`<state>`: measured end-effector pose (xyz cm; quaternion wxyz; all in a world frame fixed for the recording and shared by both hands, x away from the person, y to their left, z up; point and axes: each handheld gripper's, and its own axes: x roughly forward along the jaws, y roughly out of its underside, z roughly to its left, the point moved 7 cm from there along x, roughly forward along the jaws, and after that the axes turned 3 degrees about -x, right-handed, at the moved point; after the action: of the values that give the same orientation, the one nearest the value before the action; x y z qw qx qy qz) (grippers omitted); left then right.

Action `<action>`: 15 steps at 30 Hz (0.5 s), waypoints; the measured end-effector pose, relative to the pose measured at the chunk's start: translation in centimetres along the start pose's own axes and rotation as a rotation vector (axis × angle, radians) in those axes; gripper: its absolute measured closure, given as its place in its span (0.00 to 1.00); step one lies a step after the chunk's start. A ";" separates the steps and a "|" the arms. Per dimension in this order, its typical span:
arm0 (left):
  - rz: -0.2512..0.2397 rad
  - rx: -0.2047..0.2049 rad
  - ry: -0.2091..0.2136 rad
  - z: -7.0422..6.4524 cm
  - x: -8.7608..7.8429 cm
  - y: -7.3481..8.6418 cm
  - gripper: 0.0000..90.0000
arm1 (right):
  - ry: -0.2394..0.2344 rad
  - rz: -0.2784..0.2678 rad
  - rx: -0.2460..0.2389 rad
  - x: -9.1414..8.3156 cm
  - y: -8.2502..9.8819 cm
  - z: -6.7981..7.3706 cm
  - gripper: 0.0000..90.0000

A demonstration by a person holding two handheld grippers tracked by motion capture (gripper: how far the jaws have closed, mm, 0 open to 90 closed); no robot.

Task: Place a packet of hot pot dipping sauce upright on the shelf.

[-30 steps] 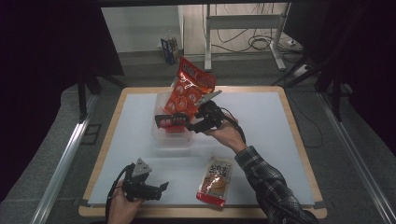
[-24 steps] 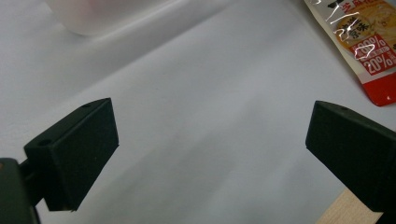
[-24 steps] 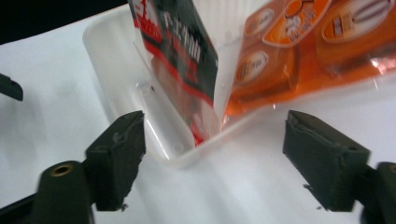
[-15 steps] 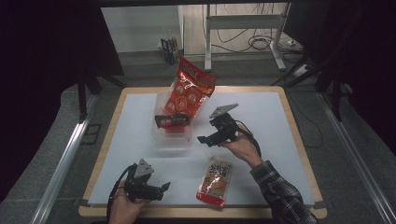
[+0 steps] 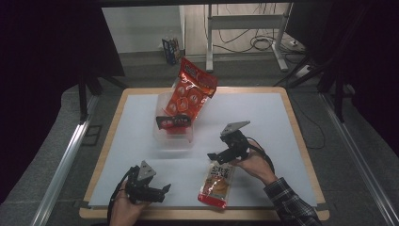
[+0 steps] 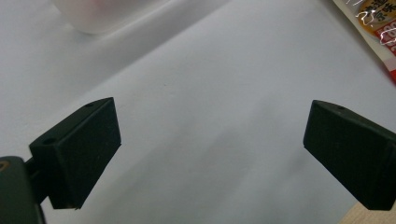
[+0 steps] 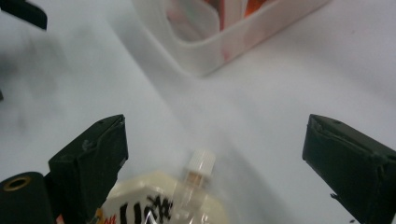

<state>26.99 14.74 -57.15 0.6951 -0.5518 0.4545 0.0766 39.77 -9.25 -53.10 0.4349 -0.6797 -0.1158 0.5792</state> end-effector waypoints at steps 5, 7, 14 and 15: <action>0.000 0.008 -0.019 0.3 -0.1 0.1 0.04 | -0.046 0.012 0.030 -0.7 1.3 0.7 0.07; -0.003 0.005 -0.021 0.4 -0.2 0.1 0.04 | -0.052 0.017 0.042 -1.1 1.7 0.9 0.08; 0.014 0.022 -0.039 0.8 -0.2 0.4 0.05 | -0.022 0.048 0.040 -2.8 3.6 1.7 0.50; 0.018 0.025 -0.043 0.9 -0.2 0.5 0.05 | -0.028 0.048 0.032 -3.1 3.9 2.0 0.56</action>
<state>27.08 15.73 -57.40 0.7109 -0.5371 0.4452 0.0892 35.74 -12.71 -53.72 0.4300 -0.6670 -0.0962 0.6008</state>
